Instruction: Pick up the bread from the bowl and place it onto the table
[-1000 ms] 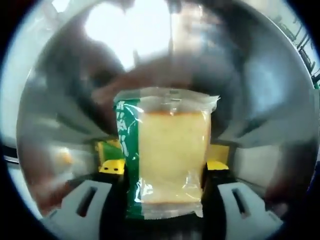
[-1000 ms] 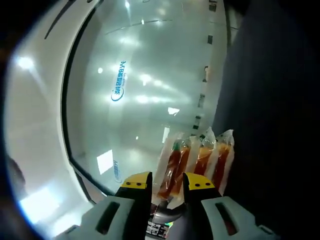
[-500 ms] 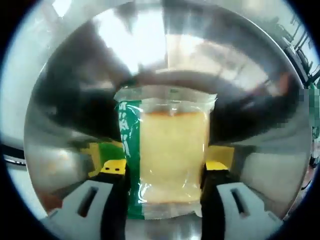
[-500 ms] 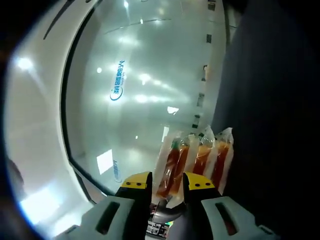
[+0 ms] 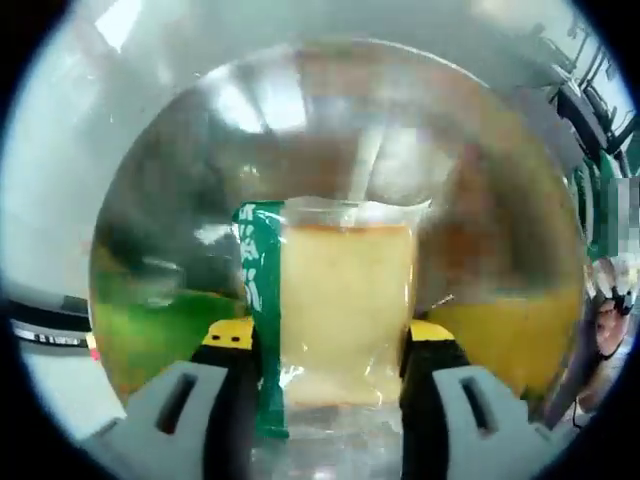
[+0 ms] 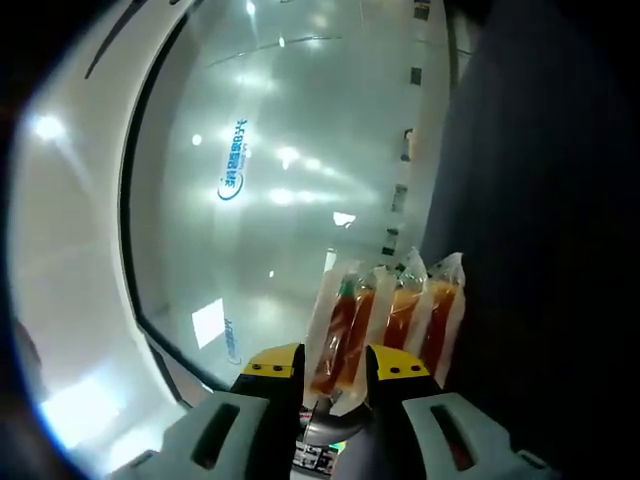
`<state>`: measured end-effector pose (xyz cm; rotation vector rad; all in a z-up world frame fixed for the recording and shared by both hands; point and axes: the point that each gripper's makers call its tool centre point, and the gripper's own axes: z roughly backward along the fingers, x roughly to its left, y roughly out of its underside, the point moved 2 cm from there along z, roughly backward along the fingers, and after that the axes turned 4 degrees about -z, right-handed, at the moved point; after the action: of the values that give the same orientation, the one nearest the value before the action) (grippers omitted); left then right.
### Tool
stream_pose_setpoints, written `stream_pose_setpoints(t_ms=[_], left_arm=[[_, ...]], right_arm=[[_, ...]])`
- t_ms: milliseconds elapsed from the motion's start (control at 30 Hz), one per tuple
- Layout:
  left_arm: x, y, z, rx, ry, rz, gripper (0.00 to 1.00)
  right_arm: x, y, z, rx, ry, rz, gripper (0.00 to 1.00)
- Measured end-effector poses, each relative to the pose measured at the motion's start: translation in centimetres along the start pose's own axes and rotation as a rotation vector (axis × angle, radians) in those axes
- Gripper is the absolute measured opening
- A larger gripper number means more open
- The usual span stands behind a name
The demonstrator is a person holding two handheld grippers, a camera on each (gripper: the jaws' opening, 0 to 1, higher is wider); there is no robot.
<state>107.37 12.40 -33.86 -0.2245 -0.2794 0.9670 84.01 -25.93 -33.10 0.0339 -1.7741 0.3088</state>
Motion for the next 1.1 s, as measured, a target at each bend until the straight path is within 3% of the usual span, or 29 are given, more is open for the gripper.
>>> stream_pose_setpoints(t_ms=[233, 400, 567, 667, 800, 1100], left_arm=[[-1.1, -1.4, 4.7, -0.055, -0.019, -0.06, 0.44], [-3.2, -2.8, 8.5, -0.09, -0.033, -0.128, 0.44], [-5.9, -4.5, 12.0, -0.142, -0.006, -0.154, 0.44], [-8.4, -5.7, 13.8, -0.175, 0.029, -0.18, 0.44], [-13.6, -6.4, 15.4, -0.192, 0.107, -0.212, 0.44], [-24.1, -7.3, 14.9, -0.151, 0.23, -0.362, 0.45]], right_arm=[[0.0, -0.1, 0.0, -0.003, -0.003, 0.0, 0.21], [0.2, -0.2, 0.1, -0.007, -0.007, 0.001, 0.21], [0.3, -0.5, 0.2, -0.017, -0.012, -0.001, 0.21], [0.4, -0.8, 0.3, -0.023, -0.014, -0.003, 0.21], [0.5, -0.8, 0.3, -0.026, -0.018, 0.001, 0.21], [0.5, -1.4, 0.4, -0.047, -0.019, -0.002, 0.21]])
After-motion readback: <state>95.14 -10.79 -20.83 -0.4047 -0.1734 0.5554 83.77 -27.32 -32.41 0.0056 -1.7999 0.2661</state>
